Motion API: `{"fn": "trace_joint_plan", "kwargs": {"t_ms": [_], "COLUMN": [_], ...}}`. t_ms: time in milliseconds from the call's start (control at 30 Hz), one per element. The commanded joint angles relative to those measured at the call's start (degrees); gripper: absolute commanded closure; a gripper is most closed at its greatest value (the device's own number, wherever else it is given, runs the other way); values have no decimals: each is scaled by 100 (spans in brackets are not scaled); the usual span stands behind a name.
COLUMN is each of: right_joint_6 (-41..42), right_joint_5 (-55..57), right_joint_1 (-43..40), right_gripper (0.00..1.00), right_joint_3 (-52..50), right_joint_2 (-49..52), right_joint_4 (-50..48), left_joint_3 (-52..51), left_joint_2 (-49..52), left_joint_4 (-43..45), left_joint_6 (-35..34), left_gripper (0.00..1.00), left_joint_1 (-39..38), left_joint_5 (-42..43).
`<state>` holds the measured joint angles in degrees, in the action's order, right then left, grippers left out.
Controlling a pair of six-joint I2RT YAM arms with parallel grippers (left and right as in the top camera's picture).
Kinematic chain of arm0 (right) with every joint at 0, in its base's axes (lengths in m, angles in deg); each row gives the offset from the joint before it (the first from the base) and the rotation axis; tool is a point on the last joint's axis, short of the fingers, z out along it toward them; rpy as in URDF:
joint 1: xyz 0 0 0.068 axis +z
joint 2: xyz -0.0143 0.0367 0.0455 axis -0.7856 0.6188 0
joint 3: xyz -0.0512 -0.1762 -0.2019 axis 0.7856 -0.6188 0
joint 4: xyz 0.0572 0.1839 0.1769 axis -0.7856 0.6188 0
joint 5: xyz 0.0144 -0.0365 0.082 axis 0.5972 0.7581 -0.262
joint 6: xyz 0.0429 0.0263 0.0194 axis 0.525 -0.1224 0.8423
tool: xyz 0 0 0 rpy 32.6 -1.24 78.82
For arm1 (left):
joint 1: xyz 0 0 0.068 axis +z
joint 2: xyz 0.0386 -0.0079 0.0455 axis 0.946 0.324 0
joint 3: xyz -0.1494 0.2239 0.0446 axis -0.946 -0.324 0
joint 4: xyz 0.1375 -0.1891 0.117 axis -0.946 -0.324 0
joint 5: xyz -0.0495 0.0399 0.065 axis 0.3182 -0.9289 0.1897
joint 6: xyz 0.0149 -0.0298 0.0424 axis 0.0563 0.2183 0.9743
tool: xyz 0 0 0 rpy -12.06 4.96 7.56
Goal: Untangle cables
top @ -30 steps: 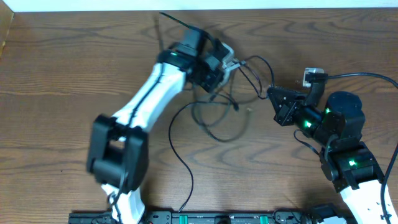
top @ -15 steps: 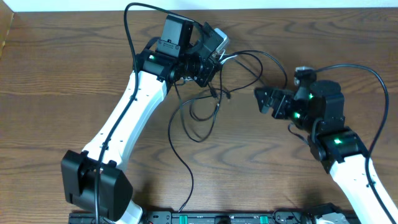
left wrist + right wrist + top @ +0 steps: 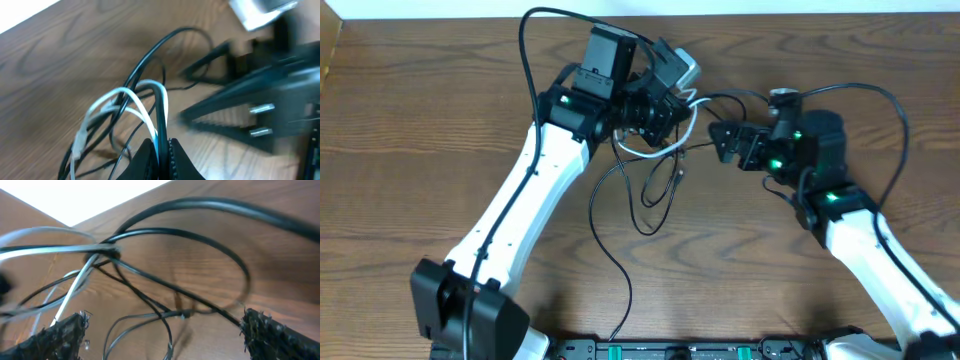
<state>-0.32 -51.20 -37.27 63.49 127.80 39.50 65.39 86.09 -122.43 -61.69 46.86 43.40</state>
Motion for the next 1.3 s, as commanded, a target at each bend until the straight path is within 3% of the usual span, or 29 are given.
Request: {"fn": "trace_joint_plan", "kwargs": {"t_ms": [0,100,400,433,467,500,600,633,667,1067,1267], "right_joint_6": [164,367,428,428,428,428,426,428,459,448,444], "right_joint_5": [-247,-350,-140,-90,-11,90,337,415,555,1904,2391], "right_joint_1": [166,284,350,363,391,431,553,590,643,767,621], "right_gripper": [4,3,4,10,30,43,61,84,99,99,99], "right_joint_3": [11,11,11,11,11,11,11,11,11,11,9], "right_joint_2": [361,538,538,540,549,551,570,570,573,573,573], "right_joint_4": [-413,-938,-1108,-1108,-1113,-1115,-1200,-1224,-1239,-420,190], "left_joint_3": [-15,-15,-15,-15,-15,-15,-15,-15,-15,-15,-15], "left_joint_2": [-282,-308,-310,-310,-310,-313,-315,-315,-319,-918,-1298], "left_joint_4": [24,22,7,7,7,7,-4,-15,-15,-35,-190], "left_joint_6": [-11,-9,-11,-11,-9,-11,-13,-11,-11,105,417], "left_gripper": [92,92,92,92,92,92,92,92,92,92,92], "left_joint_1": [-179,-315,-592,-619,-647,-673,-730,-745,-752,-745,-737], "left_joint_5": [212,212,216,216,214,214,216,216,216,251,-1032]}}
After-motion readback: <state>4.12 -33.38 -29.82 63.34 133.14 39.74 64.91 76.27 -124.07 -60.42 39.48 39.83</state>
